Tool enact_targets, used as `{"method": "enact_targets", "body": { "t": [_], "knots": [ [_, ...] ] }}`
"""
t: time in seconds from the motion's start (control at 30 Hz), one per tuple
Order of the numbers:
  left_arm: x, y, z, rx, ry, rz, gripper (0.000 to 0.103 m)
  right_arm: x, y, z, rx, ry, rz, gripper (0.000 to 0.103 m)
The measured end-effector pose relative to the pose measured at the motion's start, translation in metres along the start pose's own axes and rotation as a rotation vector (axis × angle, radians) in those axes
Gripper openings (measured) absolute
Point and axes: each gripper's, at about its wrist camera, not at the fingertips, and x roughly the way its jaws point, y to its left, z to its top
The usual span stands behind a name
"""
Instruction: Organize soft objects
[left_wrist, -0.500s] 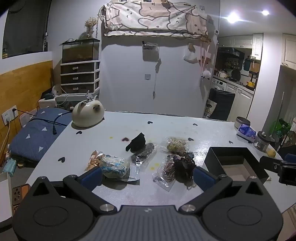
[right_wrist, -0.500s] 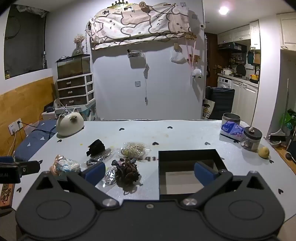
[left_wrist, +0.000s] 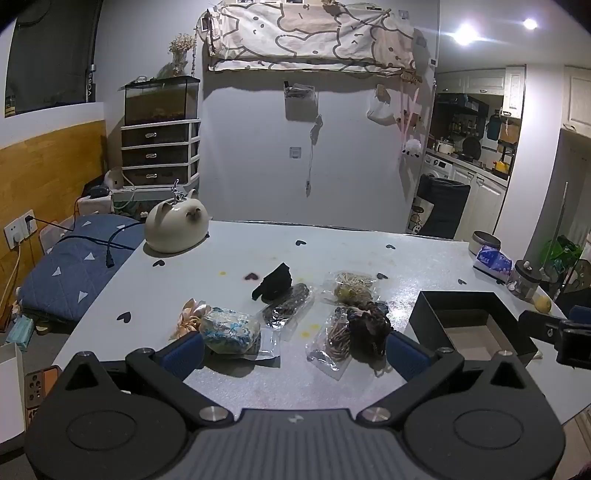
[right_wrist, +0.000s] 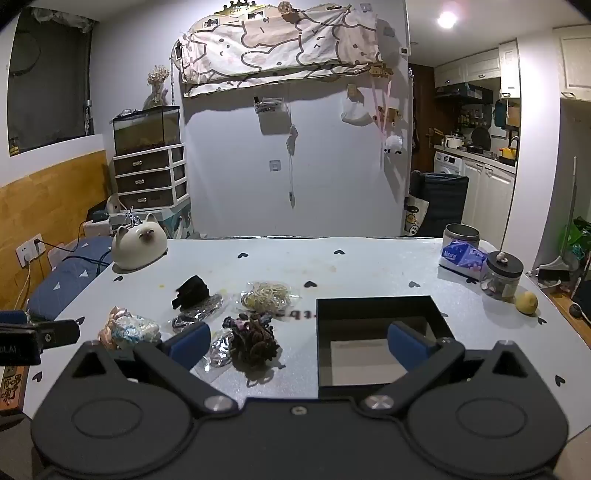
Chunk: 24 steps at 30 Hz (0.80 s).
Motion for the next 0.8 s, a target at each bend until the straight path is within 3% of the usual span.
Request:
{"method": "enact_targets", "body": {
  "t": [0.8],
  "knots": [
    [0.0002, 0.0000, -0.0001, 0.001, 0.002, 0.001, 0.103, 0.0018, -0.0016, -0.0044, 0.008, 0.007, -0.003, 0.103]
  ]
}}
